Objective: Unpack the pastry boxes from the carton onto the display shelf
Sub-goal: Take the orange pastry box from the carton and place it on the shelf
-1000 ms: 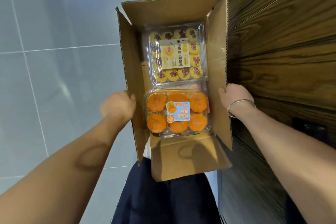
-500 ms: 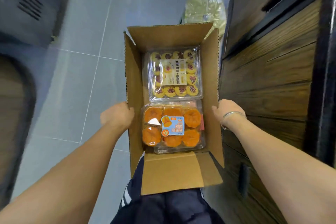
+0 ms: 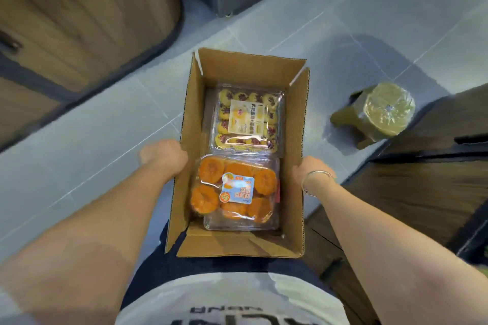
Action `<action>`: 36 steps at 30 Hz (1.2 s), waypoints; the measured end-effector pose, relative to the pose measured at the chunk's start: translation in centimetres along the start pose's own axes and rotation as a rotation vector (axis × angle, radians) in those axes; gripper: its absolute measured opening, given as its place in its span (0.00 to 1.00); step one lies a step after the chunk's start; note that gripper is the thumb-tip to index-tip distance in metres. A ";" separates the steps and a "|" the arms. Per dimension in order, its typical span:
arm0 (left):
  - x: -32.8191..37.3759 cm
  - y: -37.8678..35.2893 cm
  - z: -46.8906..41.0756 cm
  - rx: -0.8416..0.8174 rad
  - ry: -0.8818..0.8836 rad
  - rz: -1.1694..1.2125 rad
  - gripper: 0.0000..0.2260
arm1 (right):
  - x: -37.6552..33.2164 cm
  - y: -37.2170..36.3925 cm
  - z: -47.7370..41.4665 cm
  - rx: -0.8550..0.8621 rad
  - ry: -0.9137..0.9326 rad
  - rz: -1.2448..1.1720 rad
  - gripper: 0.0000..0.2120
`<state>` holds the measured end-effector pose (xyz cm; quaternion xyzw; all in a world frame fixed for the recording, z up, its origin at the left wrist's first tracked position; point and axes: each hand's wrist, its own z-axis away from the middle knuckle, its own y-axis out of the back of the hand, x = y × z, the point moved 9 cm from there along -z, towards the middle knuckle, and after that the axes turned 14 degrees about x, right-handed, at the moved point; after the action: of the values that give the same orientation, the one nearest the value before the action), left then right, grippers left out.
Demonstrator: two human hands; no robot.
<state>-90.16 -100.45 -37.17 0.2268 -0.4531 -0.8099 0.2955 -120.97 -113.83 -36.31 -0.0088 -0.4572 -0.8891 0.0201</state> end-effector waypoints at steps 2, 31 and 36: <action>-5.2 -1.1 0.6 -0.026 0.056 0.063 0.12 | -4.3 -0.3 1.5 -0.005 0.060 0.033 0.14; -66.6 -10.7 12.9 -0.112 1.207 0.641 0.10 | -77.9 -17.0 33.8 0.177 1.245 0.783 0.15; -72.2 -10.5 12.1 -0.122 1.296 0.706 0.10 | -85.3 -19.2 37.9 0.156 1.323 0.865 0.15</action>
<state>-48.55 -39.37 -33.20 0.4836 -0.1881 -0.3940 0.7586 -36.70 -69.48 -32.70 0.3459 -0.3672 -0.5885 0.6318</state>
